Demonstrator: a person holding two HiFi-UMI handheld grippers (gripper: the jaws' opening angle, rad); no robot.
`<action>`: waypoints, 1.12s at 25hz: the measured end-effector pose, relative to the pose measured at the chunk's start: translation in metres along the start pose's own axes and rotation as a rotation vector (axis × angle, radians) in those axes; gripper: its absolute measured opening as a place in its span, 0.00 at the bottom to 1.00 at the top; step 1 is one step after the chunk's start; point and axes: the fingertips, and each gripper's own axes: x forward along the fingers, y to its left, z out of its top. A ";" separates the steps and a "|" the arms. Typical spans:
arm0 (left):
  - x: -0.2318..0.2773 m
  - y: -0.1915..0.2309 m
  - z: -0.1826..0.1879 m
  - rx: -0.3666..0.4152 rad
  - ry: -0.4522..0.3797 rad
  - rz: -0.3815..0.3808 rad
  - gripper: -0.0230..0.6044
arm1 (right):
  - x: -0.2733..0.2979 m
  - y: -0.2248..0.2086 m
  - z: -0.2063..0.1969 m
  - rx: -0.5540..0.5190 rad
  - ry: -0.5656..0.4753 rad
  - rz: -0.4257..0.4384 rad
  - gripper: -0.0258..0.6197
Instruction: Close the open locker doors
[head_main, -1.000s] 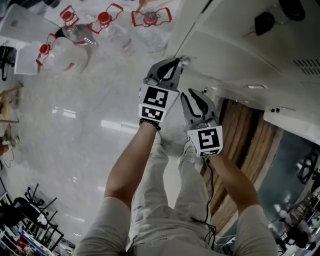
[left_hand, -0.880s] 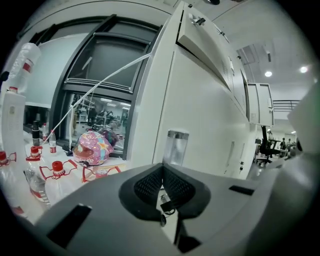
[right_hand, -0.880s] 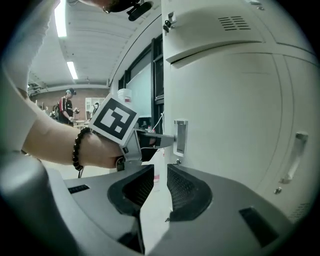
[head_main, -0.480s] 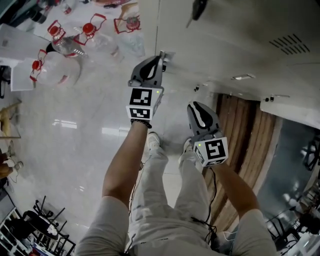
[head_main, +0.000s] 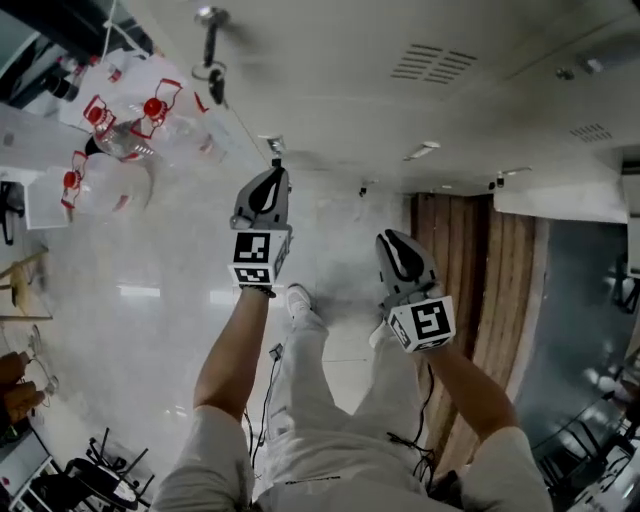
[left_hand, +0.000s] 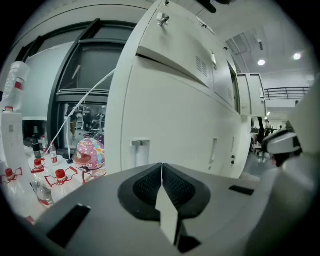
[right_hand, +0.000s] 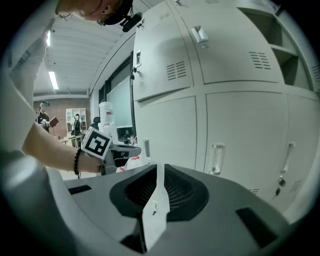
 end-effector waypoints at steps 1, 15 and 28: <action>-0.007 -0.014 0.003 -0.004 0.009 -0.013 0.04 | -0.013 -0.008 0.008 -0.001 -0.019 0.002 0.12; -0.064 -0.343 0.171 -0.025 -0.091 -0.338 0.04 | -0.264 -0.170 0.122 0.034 -0.187 -0.086 0.06; -0.039 -0.627 0.274 0.041 -0.154 -0.722 0.04 | -0.539 -0.380 0.181 0.072 -0.431 -0.510 0.06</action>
